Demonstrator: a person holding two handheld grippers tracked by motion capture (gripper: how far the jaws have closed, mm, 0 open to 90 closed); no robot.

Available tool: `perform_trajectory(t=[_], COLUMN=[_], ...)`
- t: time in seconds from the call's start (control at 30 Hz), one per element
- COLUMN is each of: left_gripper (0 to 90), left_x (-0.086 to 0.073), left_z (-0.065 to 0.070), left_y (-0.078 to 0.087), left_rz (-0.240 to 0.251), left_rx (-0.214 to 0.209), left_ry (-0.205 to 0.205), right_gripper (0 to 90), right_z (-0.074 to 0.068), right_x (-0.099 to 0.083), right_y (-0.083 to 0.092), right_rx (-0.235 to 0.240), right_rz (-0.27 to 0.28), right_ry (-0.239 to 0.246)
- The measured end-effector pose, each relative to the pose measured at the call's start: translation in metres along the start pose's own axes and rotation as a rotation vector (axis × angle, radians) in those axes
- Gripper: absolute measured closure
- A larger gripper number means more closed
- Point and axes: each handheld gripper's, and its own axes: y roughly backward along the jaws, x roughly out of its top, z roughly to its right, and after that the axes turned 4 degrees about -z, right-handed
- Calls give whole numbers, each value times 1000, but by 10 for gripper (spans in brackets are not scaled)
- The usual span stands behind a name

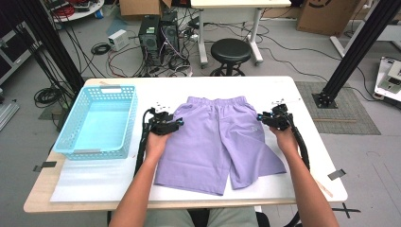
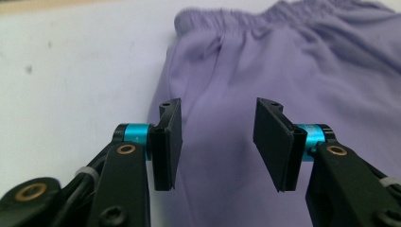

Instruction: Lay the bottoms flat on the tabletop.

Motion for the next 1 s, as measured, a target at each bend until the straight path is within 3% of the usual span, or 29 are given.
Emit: perform_trajectory(t=[0.1, 0.13, 0.23, 0.3, 0.37, 0.47, 0.53, 0.6, 0.67, 0.8, 1.0], left_gripper=[544, 601, 725, 880, 890, 891, 891, 891, 888, 687, 558], left_x=[-9, -10, -12, -11, -10, -7, -7, -7, -7, -7, -11], left_z=[-3, -2, 2, 6, 6, 2, -3, -5, -4, -7, -3], left_y=[5, 6, 6, 5, 4, 3, 2, 2, 3, 8, 24], left_rz=[-37, -59, -88, -96, -96, -72, -54, -50, -35, -3, 57], left_rx=[-32, -45, -42, -23, -9, 54, 75, 77, 80, 63, 35], left_ry=[41, 41, 9, -28, -40, -37, -4, 2, -10, 18, -3], right_gripper=[681, 686, 759, 877, 895, 898, 897, 896, 880, 751, 747], right_z=[-4, -6, -14, -18, -20, -17, -10, -4, -5, -7, -12], right_x=[-11, -14, -21, -21, -18, -16, -16, -15, -15, -15, -29], right_y=[6, 7, 5, 5, 4, 3, 3, 3, 4, 11, 37], right_rx=[24, 32, 11, -4, -28, -109, -148, -154, -149, -146, -107], right_rz=[-46, -57, -110, -107, -115, -98, -66, -31, -11, 1, 41], right_ry=[21, 35, 86, 106, 139, 149, 126, 86, 86, 80, 75])
